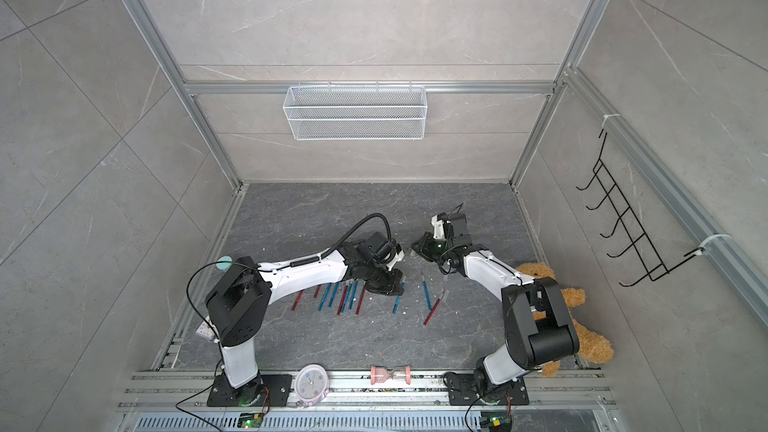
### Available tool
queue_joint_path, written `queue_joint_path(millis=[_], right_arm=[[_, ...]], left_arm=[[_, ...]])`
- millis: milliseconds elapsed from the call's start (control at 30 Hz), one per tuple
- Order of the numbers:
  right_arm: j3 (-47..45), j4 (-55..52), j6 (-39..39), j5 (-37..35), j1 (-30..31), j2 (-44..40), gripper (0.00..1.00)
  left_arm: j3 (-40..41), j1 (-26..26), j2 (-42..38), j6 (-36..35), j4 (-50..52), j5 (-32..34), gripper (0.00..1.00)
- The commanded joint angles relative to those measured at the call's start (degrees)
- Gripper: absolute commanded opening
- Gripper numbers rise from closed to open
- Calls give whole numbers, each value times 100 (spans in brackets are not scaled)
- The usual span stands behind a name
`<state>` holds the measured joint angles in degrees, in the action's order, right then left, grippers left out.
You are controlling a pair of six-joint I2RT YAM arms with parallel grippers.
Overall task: Remove protective caps from carving knives
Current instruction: Place the protective sleeve at the center of the board.
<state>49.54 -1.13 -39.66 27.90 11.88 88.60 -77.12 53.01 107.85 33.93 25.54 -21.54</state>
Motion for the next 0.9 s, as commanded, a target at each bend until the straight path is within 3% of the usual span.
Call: queue_joint_path(millis=[0,167,400,600,867], right_arm=[[140,-528,350,122,-349,-258,8],[136,-1439,1050,356,-1209,-457,8],[54,-2344,1678,48,-2102,-528,8],[150,-2852,2039,-593,-2216,-352,9],[310,-3069,2261,-1124,-2199,43,10]], left_arm=[[13,7,-305,-151,113,-4,4],[22,3,-298,-133,108,53,4],[-110,-10,-135,-64,203,268,4],[-792,50,253,-200,982,898,5],[-1301,183,661,-256,1252,1056,6]])
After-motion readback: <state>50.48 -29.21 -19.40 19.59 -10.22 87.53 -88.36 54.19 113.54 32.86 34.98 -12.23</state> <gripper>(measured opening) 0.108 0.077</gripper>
